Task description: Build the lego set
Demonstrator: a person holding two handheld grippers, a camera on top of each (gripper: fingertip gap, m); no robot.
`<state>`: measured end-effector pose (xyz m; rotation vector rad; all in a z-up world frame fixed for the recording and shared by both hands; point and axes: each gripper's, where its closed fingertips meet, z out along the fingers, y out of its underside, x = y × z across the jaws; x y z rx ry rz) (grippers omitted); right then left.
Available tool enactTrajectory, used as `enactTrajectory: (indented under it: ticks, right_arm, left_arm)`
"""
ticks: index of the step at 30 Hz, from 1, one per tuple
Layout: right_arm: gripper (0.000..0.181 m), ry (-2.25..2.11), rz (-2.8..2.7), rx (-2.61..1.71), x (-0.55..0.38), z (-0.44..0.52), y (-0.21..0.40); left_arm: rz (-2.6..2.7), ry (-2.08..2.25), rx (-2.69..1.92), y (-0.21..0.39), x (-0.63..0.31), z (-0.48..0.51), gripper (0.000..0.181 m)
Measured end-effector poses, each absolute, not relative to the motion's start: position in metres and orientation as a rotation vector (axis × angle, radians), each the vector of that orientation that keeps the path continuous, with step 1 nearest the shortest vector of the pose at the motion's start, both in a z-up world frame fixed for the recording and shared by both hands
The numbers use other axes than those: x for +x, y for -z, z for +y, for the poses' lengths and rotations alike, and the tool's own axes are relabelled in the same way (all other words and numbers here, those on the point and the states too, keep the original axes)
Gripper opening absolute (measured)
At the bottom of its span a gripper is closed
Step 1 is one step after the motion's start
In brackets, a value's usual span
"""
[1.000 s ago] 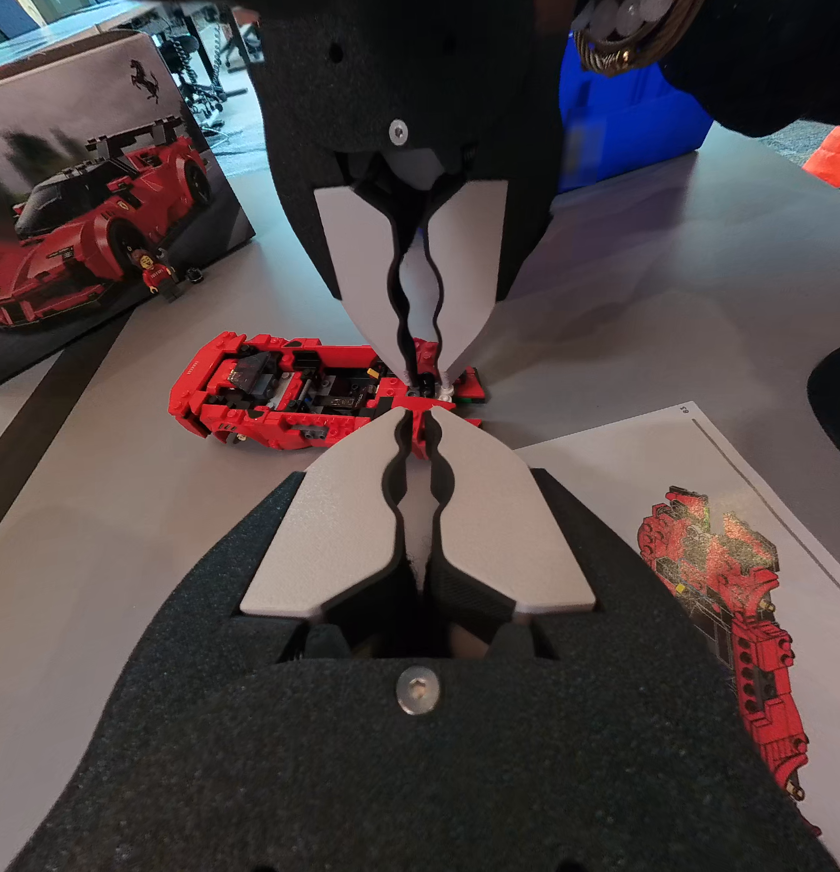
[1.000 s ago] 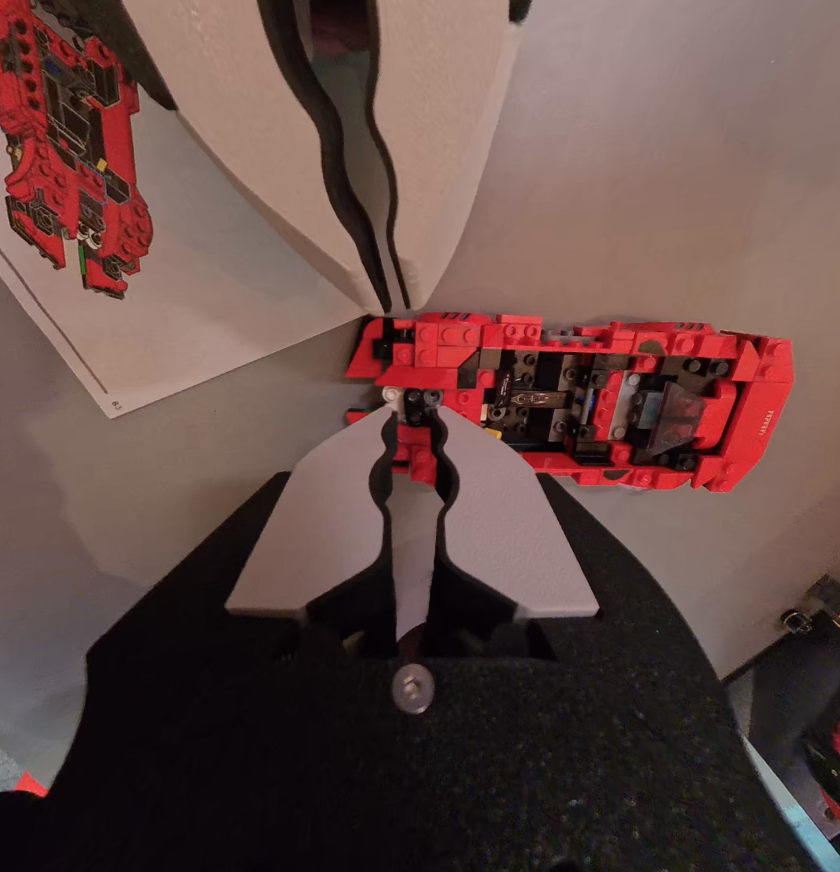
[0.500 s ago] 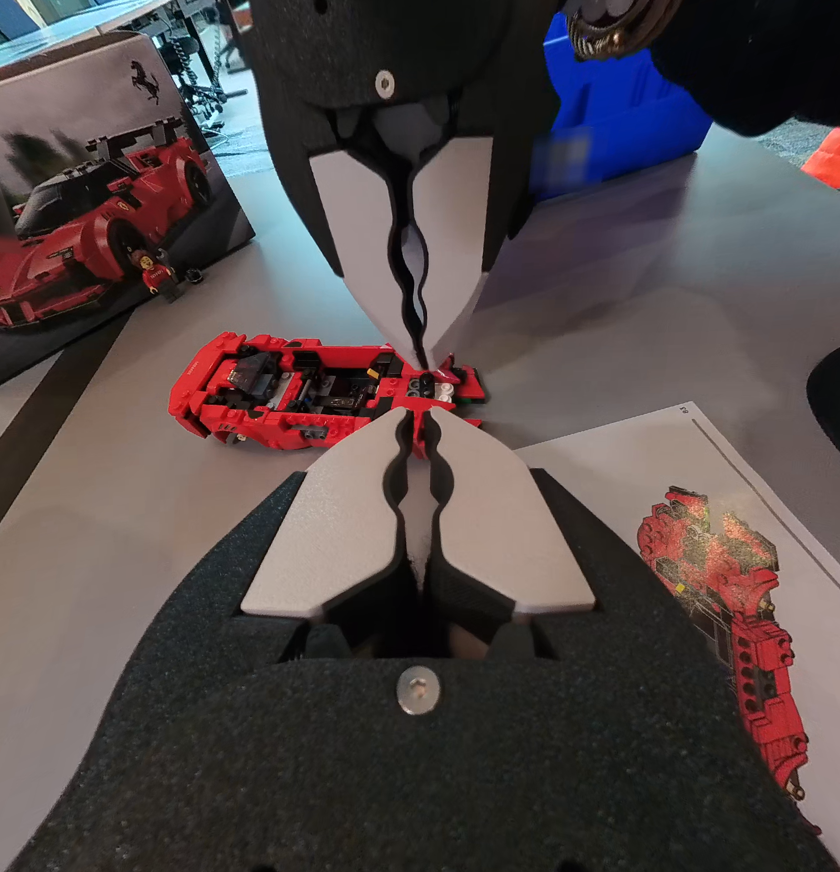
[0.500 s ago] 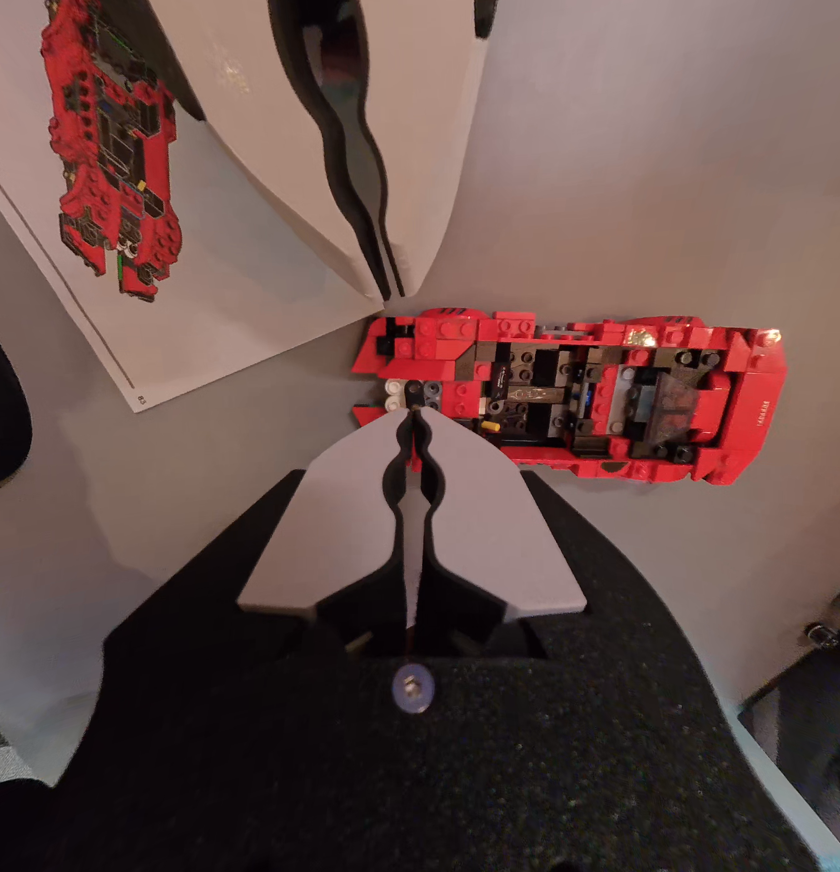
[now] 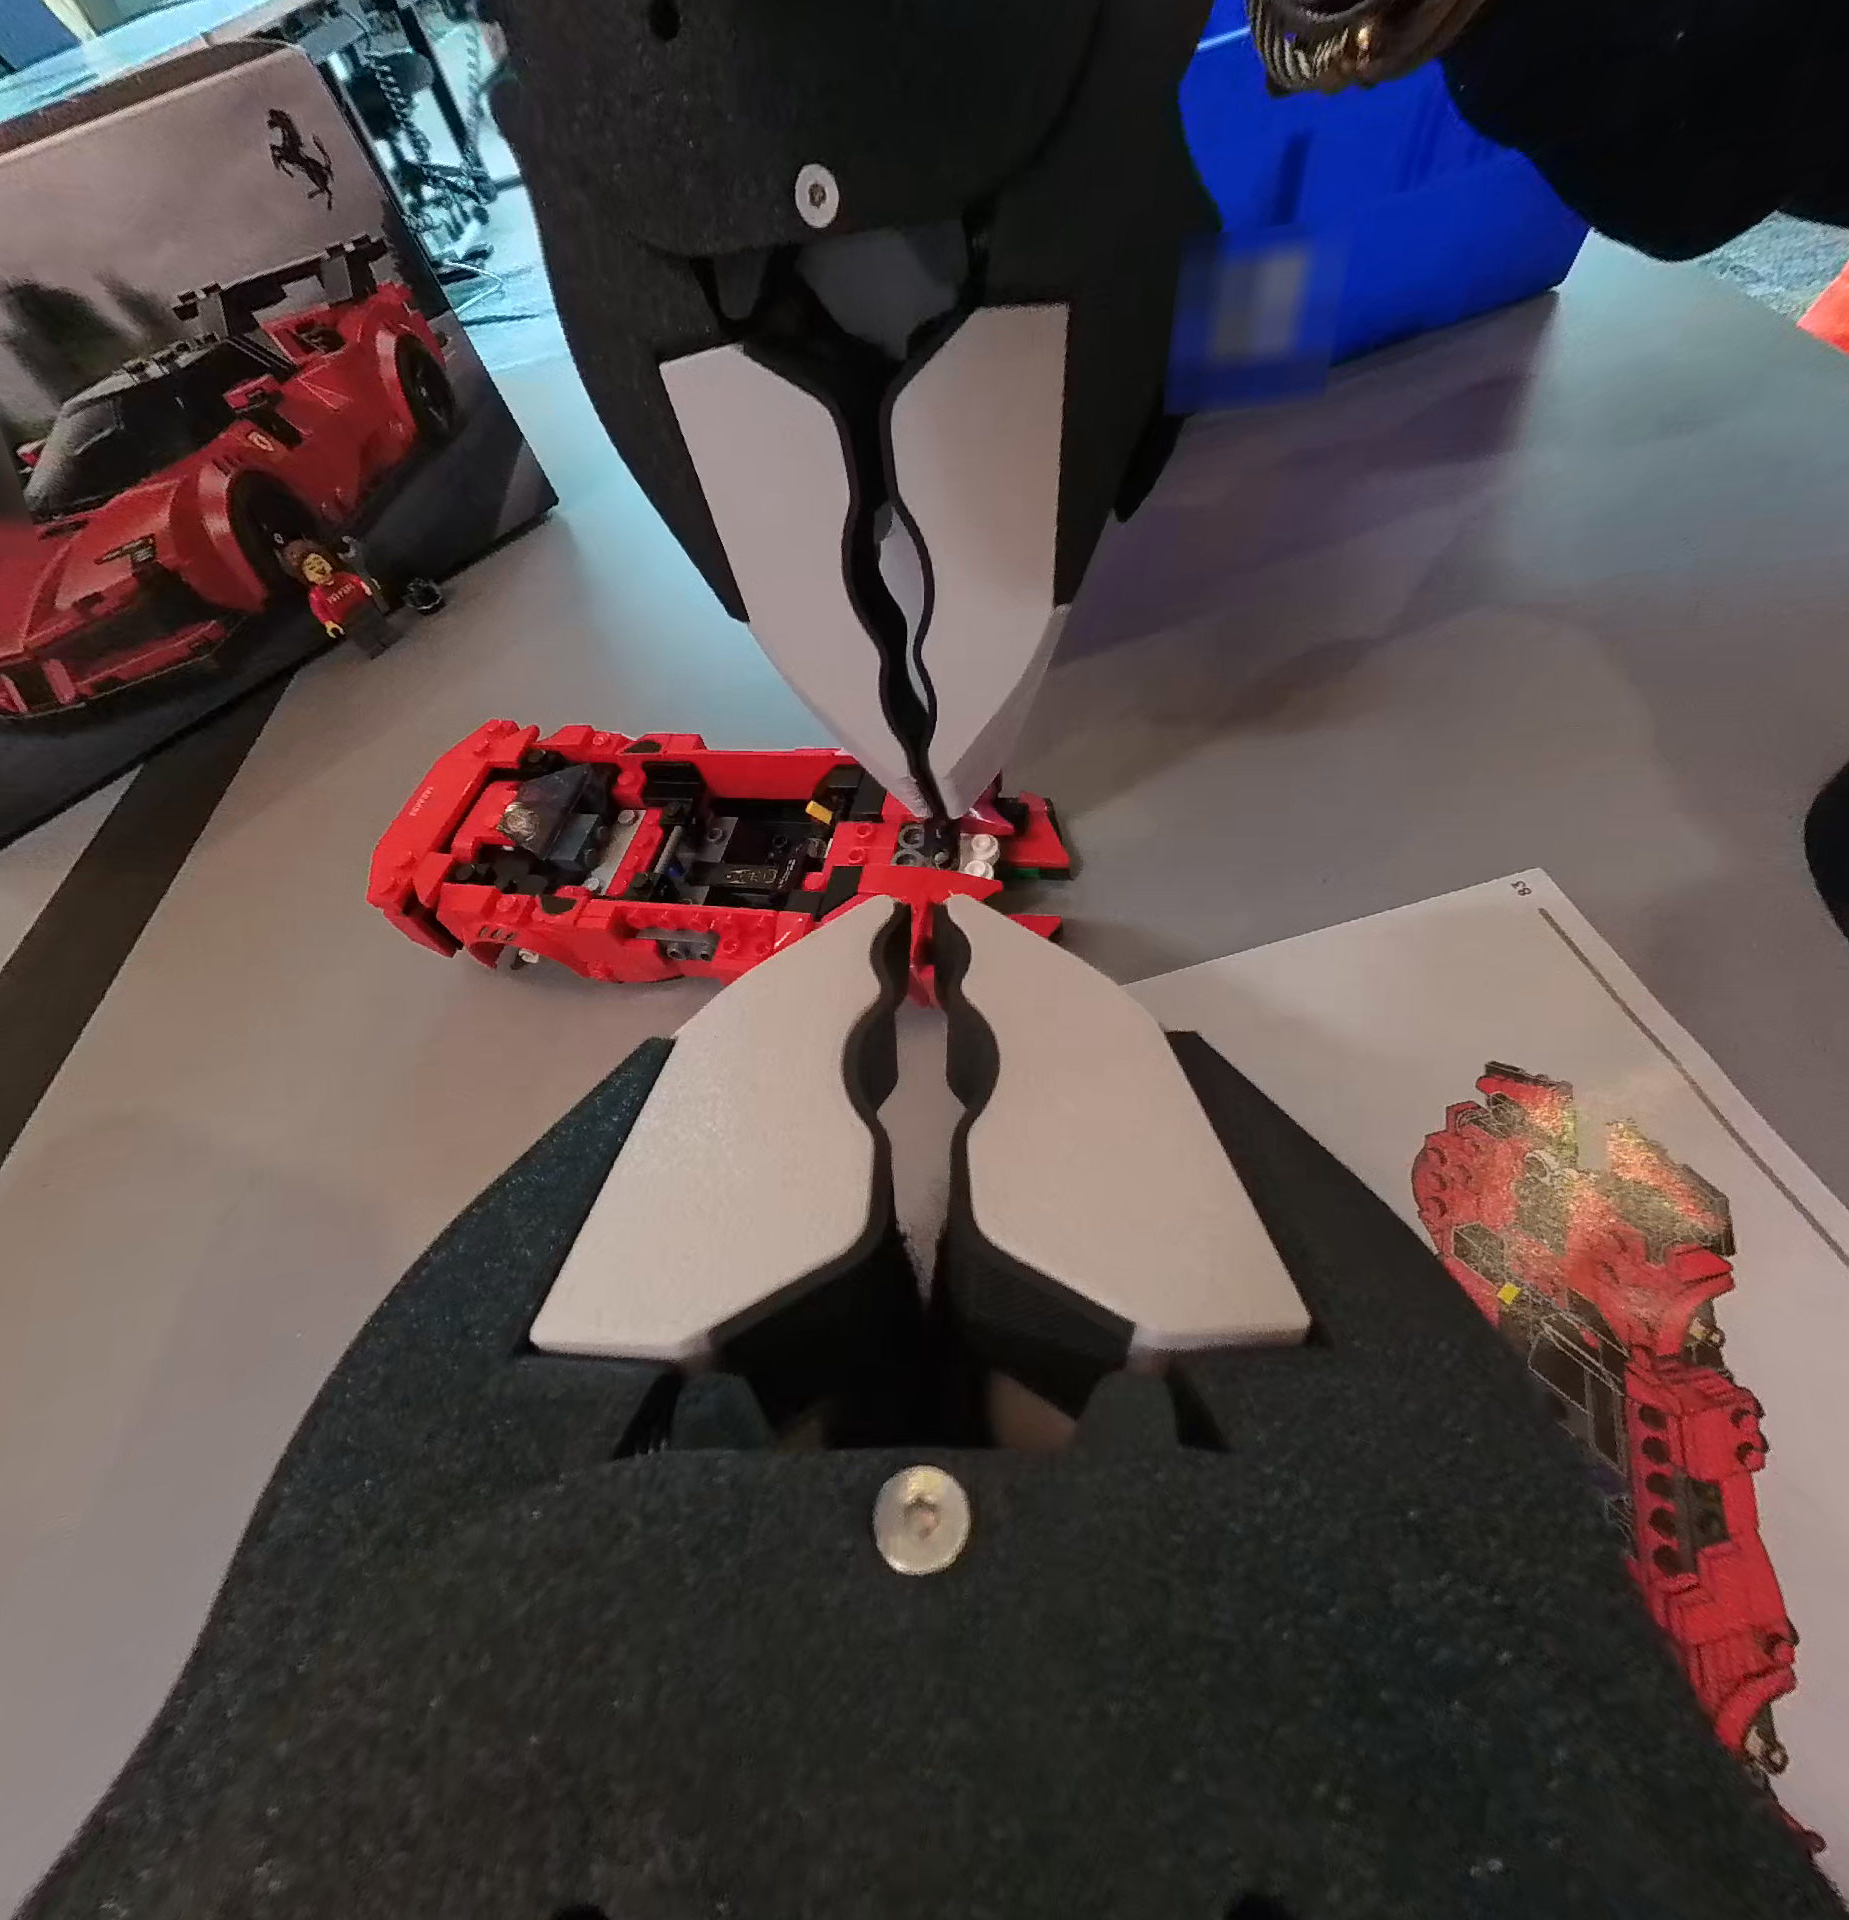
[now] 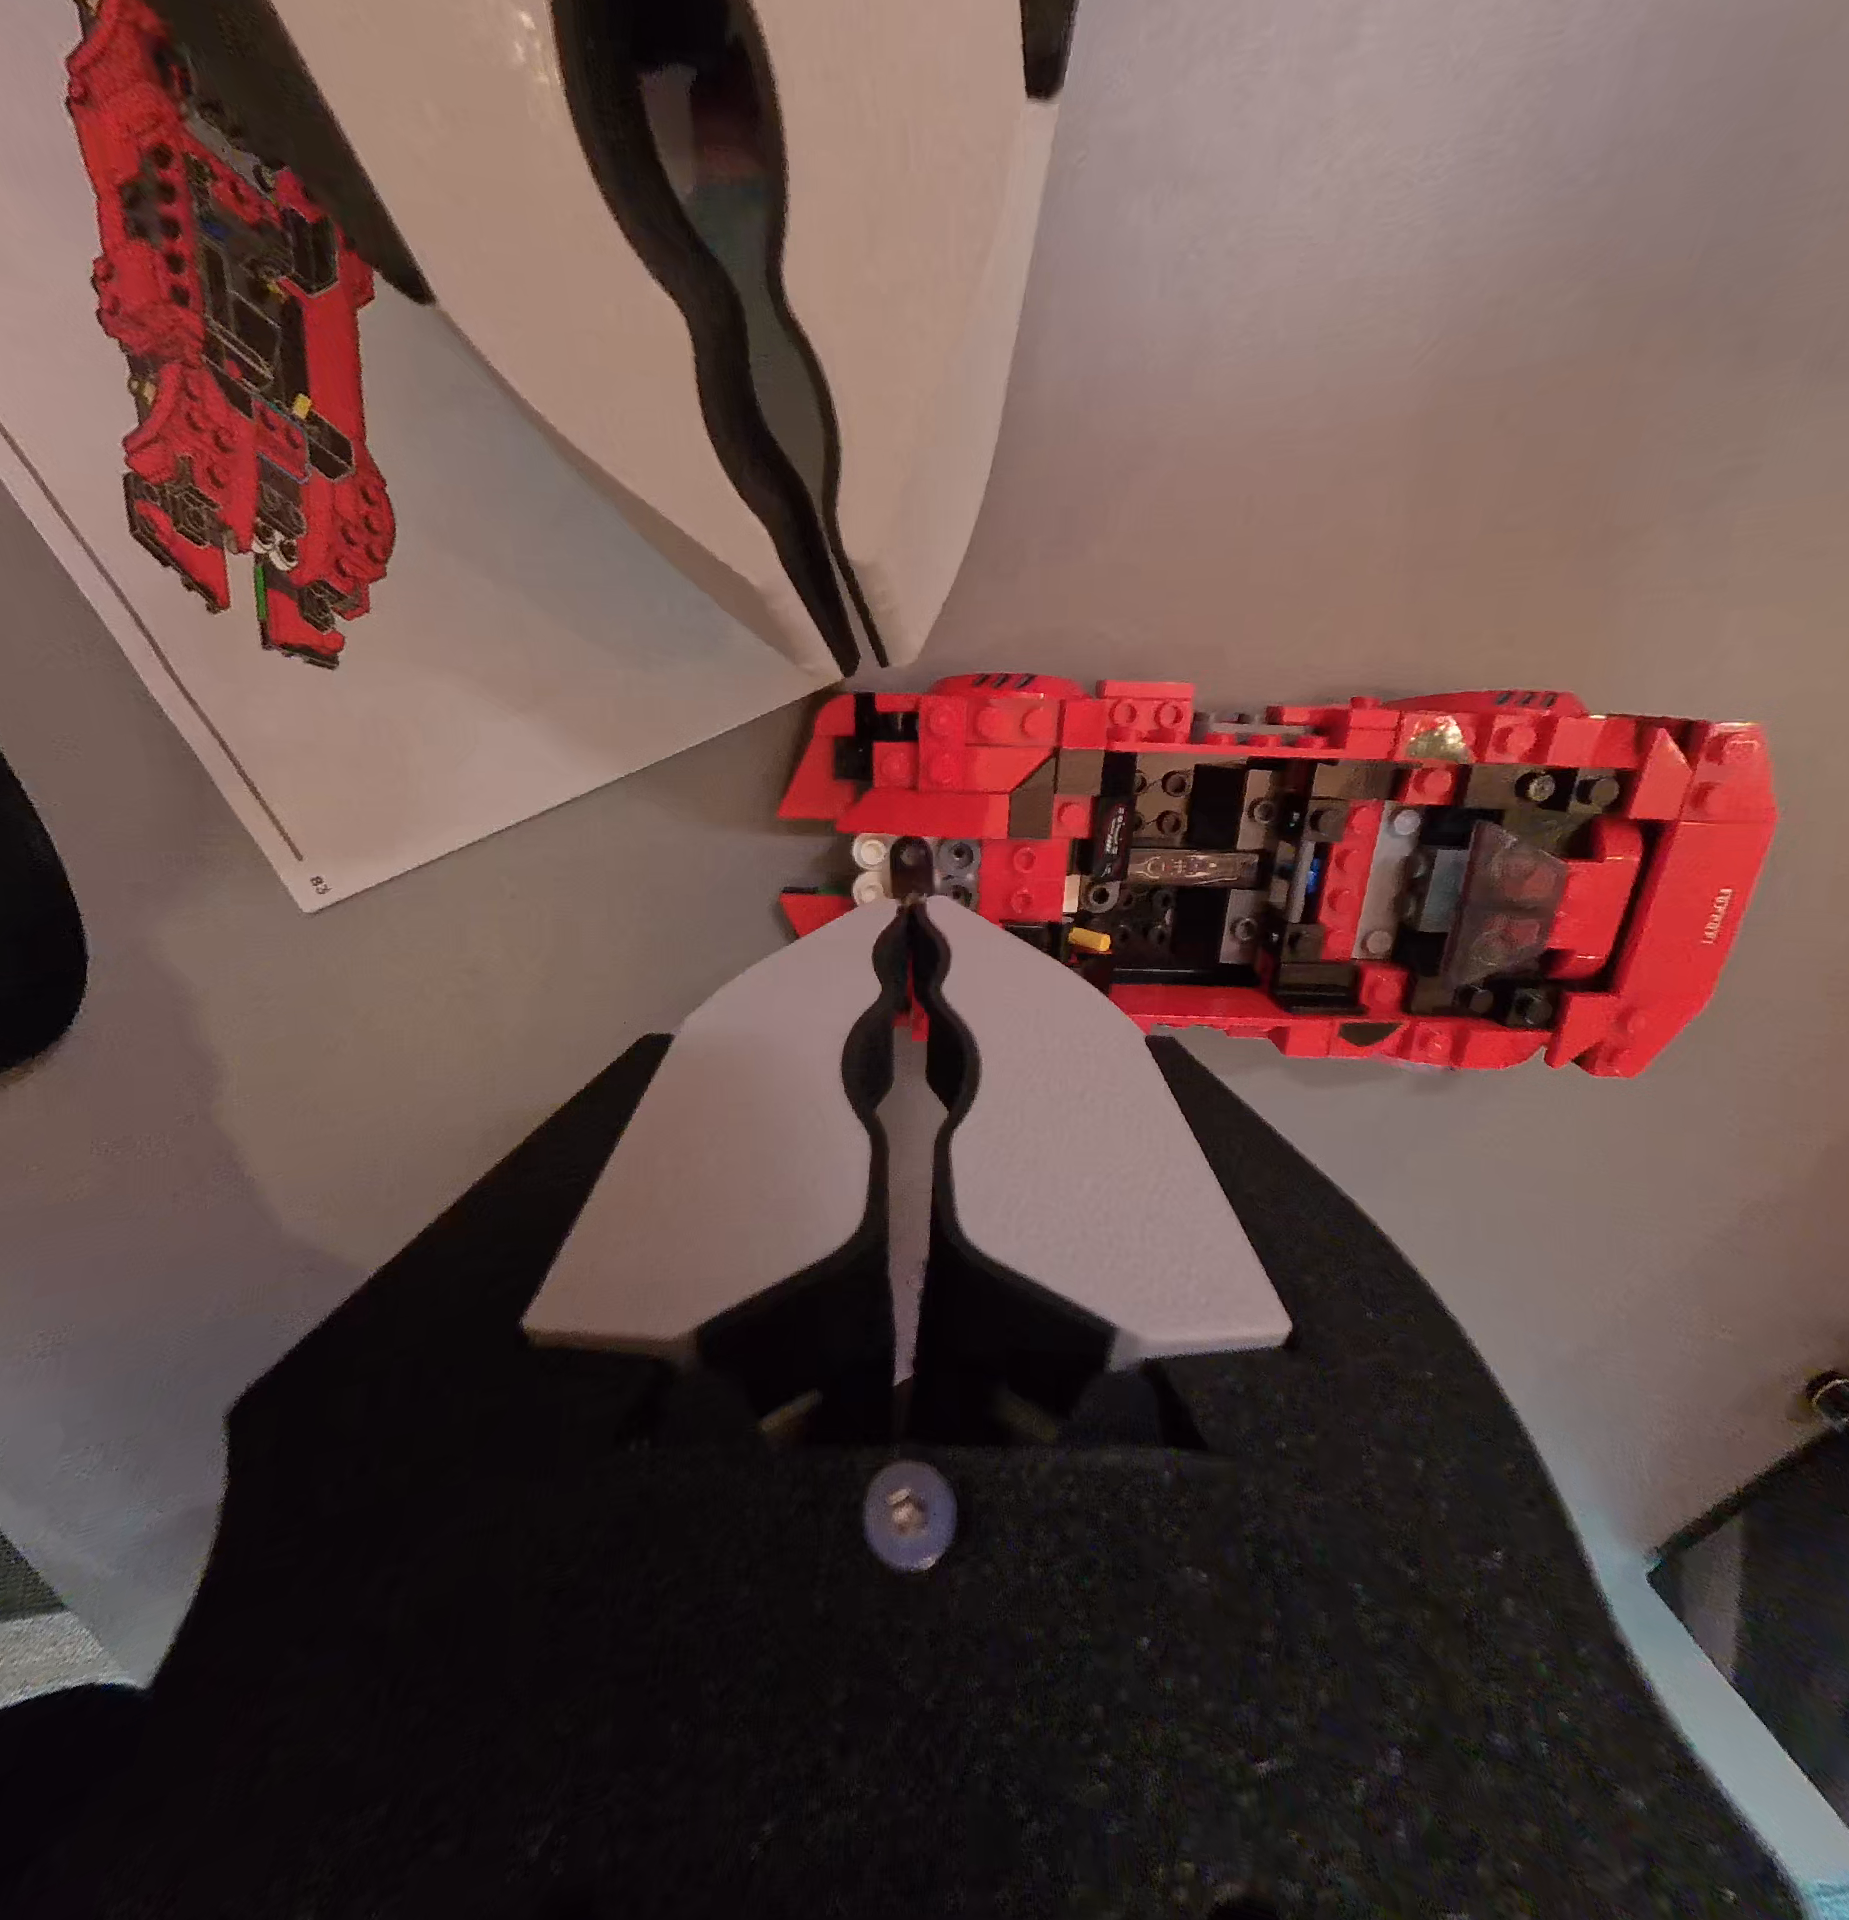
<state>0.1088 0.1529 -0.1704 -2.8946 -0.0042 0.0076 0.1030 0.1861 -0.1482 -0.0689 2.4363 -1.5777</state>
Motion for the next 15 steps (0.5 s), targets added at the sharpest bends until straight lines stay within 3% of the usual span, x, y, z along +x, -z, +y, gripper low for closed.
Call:
enactTrajectory:
  ticks: [15]
  right_arm:
    - [0.000,0.037,0.014,-2.973,0.1092,0.1524,0.1711]
  left_arm:
    - [2.437,1.564,-0.061,0.1493,0.1026,0.1858,0.003]
